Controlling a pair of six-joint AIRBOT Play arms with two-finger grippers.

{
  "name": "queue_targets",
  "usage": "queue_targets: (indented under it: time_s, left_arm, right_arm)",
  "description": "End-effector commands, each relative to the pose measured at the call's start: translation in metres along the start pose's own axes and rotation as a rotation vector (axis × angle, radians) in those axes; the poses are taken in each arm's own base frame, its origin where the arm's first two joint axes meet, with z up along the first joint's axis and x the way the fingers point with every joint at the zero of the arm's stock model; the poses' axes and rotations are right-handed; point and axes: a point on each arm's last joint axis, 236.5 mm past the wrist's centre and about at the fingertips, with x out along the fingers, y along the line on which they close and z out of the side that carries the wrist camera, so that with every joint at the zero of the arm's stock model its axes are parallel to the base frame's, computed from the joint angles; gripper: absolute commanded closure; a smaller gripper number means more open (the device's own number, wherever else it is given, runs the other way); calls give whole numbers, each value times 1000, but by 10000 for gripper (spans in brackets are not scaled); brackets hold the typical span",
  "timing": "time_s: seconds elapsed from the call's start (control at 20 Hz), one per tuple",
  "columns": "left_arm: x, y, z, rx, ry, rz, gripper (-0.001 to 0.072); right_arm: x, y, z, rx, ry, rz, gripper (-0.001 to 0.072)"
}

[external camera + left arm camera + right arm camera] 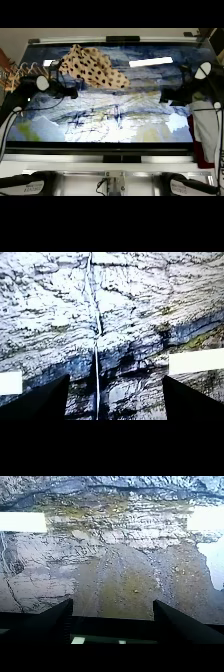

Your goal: Fold the shirts.

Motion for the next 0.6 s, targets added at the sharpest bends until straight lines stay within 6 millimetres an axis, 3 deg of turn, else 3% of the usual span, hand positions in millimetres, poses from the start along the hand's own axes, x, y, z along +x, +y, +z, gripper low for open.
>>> queue_targets:
  time_s: [0.0, 0.1, 0.25, 0.4, 0.55]
  left_arm:
    - [24, 2, 61, -105, -132, -39, -13]
    - [47, 22, 106, -136, -172, -26, -13]
    - [92, 51, 144, -226, -188, -15, -13]
    - [128, 61, 161, -346, -222, -83, -13]
    - [152, 67, 164, -403, -260, -114, -13]
  right_arm:
    - [0, 12, 18, 3, -78, 47, 99]
    - [-2, 22, 29, 10, -123, 89, 98]
    - [-4, 31, 34, -3, -144, 128, 98]
    - [-4, 34, 31, -31, -132, 139, 98]
    - [-4, 36, 29, -40, -127, 147, 98]
